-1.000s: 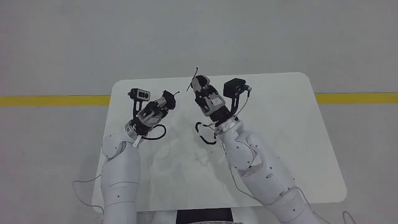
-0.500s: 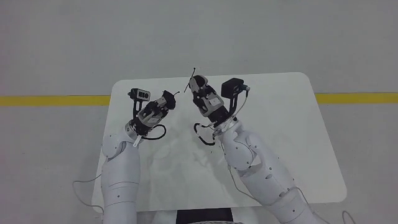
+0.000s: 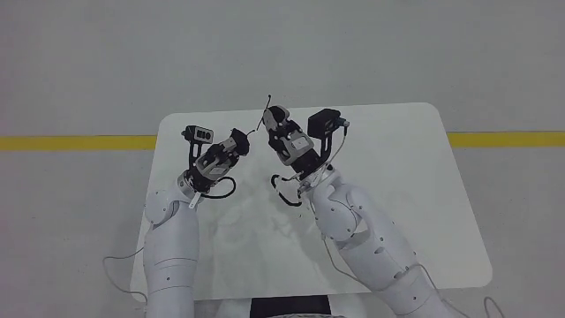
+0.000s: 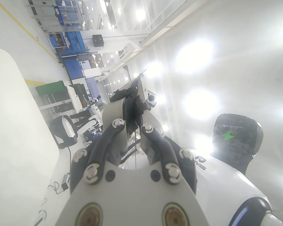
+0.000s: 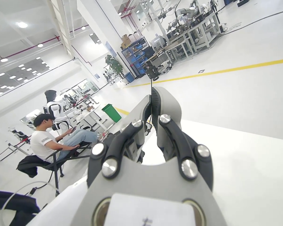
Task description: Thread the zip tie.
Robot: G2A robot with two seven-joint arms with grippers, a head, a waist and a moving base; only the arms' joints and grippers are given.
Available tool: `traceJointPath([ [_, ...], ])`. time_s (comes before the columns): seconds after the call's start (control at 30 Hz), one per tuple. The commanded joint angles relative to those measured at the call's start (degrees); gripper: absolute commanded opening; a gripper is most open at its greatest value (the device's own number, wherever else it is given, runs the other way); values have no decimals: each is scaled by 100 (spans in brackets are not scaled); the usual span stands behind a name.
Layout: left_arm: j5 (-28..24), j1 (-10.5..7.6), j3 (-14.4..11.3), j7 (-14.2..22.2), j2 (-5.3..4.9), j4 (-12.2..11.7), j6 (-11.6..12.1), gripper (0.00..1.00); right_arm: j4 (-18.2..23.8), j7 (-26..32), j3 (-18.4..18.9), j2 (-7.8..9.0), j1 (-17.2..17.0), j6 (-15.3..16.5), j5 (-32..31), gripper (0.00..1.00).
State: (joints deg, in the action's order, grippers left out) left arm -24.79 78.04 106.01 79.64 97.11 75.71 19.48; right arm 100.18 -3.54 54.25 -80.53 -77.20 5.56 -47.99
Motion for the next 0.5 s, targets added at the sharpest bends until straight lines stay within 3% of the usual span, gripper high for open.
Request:
traceJointPath([
  [0.0, 0, 0, 0, 0, 0, 0, 0, 0, -11, -5, -8, -8, 3, 5, -4, 0],
  [0.47, 0, 0, 0, 0, 0, 0, 0, 0, -41, -36, -49, -56, 30, 7, -64, 0],
])
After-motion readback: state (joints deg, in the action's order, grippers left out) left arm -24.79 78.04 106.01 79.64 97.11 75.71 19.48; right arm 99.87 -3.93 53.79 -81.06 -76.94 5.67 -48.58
